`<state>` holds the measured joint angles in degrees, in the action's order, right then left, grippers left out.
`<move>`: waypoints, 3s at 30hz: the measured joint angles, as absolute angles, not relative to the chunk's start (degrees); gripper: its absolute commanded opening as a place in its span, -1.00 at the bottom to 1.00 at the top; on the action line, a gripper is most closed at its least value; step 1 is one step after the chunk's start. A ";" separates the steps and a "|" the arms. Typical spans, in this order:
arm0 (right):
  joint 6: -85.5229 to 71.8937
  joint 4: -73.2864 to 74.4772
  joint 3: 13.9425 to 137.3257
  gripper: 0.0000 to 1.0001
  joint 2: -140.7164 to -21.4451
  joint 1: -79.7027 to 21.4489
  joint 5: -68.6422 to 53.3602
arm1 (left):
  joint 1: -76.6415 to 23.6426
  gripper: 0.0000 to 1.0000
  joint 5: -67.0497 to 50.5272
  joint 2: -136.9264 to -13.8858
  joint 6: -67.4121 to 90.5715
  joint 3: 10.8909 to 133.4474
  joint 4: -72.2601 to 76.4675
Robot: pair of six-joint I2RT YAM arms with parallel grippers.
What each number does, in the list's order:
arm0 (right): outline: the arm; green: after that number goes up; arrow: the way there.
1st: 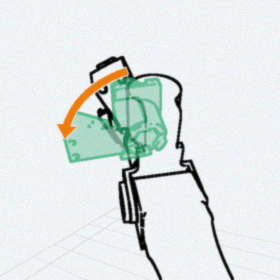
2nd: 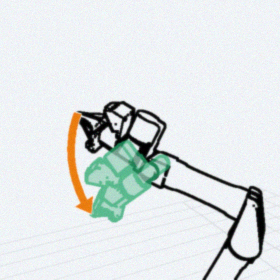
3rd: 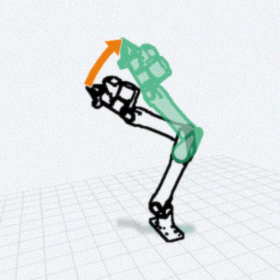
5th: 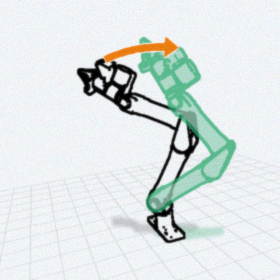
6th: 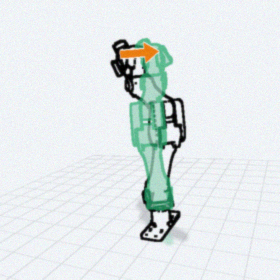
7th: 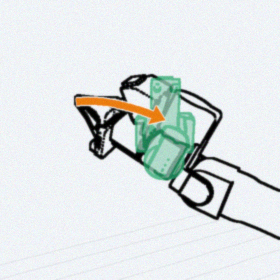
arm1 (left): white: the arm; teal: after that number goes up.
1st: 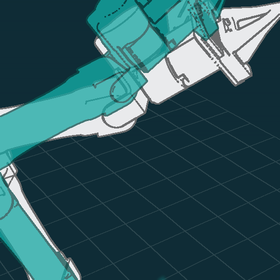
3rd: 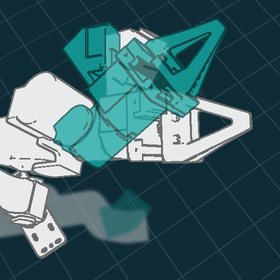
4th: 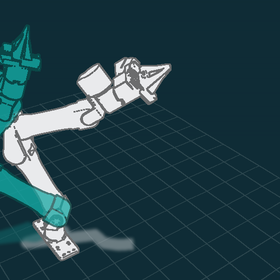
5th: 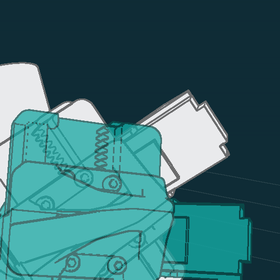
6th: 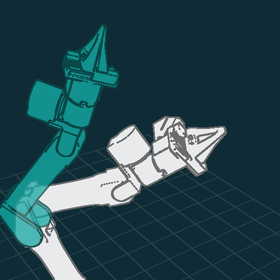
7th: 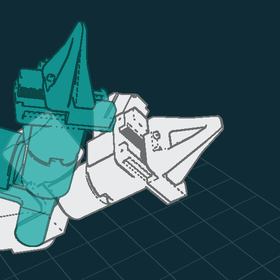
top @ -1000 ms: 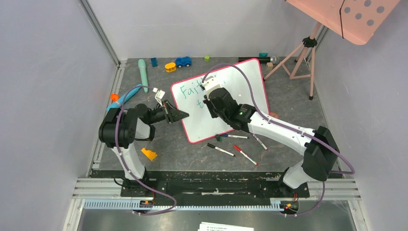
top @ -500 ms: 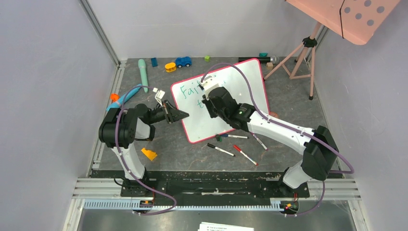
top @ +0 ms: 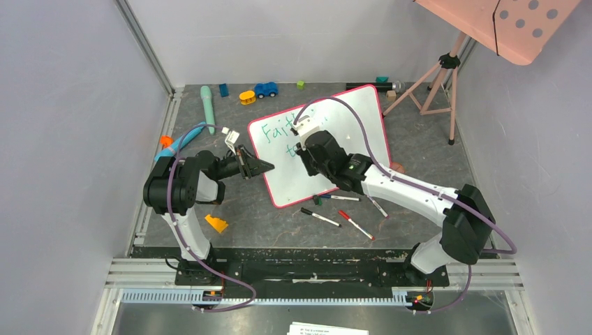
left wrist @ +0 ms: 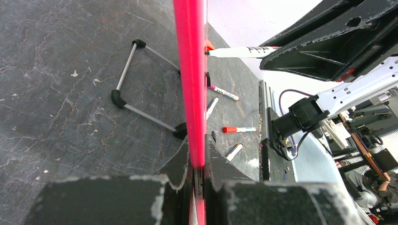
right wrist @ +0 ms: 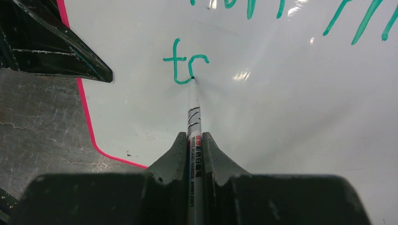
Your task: Write a sentence on the whiteboard
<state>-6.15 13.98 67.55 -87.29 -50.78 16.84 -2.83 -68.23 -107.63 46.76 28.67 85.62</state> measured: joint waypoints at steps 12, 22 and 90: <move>-5.85 15.22 68.20 -1.00 -87.11 -50.06 17.72 | -2.85 -0.96 -68.16 -107.63 46.78 28.67 85.60; -5.26 15.40 71.24 -1.00 -88.20 -48.86 17.72 | -2.87 -0.96 -68.16 -107.63 46.78 28.67 85.62; -4.89 14.98 68.53 -1.00 -86.00 -44.88 10.76 | -2.87 -0.96 -68.14 -107.63 46.78 28.67 85.60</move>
